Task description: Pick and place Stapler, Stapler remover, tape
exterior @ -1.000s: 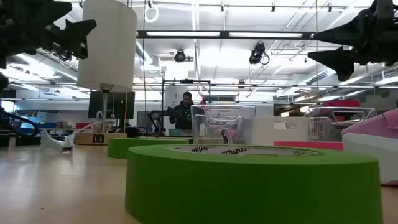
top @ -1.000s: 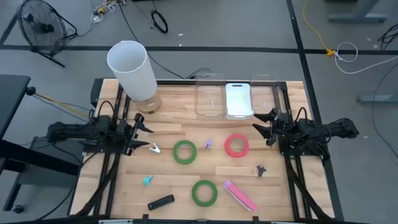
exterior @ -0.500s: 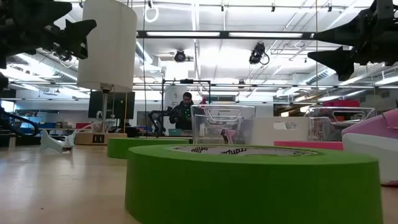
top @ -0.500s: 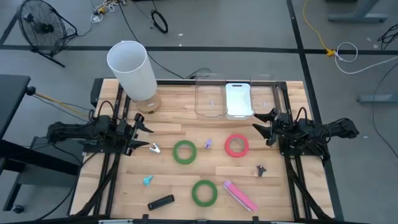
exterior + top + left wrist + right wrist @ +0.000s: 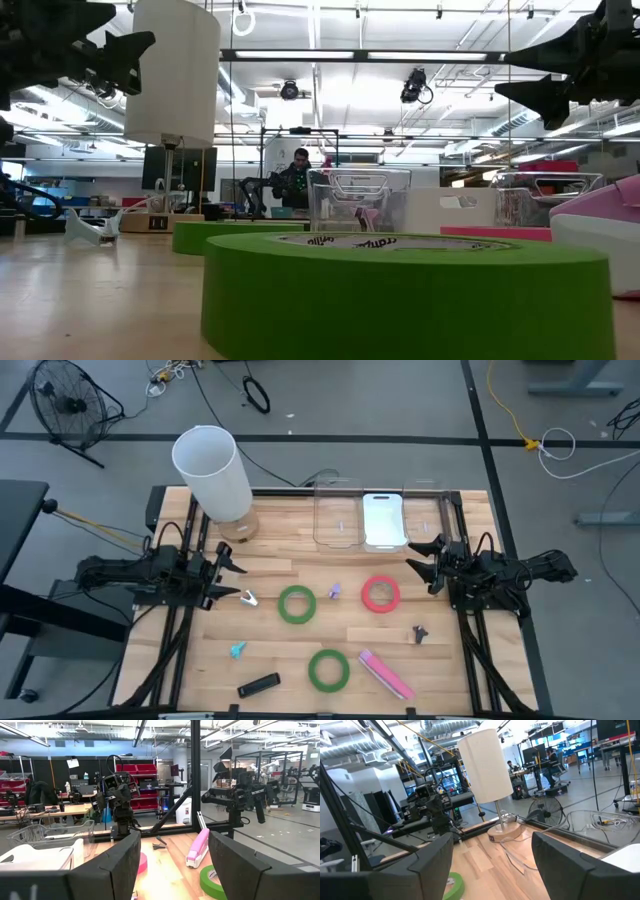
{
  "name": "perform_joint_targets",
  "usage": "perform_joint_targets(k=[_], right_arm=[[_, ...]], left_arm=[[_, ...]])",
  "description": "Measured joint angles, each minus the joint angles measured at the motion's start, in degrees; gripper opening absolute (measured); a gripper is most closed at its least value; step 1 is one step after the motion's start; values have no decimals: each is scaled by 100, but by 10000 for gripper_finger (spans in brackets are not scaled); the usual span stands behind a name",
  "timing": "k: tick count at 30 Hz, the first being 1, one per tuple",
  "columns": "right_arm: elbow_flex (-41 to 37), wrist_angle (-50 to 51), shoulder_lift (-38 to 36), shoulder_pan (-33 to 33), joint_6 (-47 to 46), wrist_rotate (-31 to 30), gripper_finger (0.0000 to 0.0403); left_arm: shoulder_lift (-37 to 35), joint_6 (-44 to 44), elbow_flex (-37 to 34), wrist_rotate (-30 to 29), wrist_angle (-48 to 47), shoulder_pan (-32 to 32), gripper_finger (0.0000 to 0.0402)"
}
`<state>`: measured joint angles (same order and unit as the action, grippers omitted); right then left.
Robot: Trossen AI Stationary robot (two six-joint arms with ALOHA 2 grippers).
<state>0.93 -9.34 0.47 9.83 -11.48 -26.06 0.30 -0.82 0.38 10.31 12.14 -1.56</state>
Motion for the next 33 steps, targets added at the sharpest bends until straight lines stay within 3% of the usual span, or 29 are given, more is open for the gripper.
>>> perform_joint_targets(k=[24, 33], right_arm=[[0, -8, -2, 1, 2, 0, 269], [0, -477, 0, -1, 308, -266, 269]], left_arm=[[1, -1, 1, -1, 0, -1, 236], [2, 2, 1, -516, 41, -1, 236]])
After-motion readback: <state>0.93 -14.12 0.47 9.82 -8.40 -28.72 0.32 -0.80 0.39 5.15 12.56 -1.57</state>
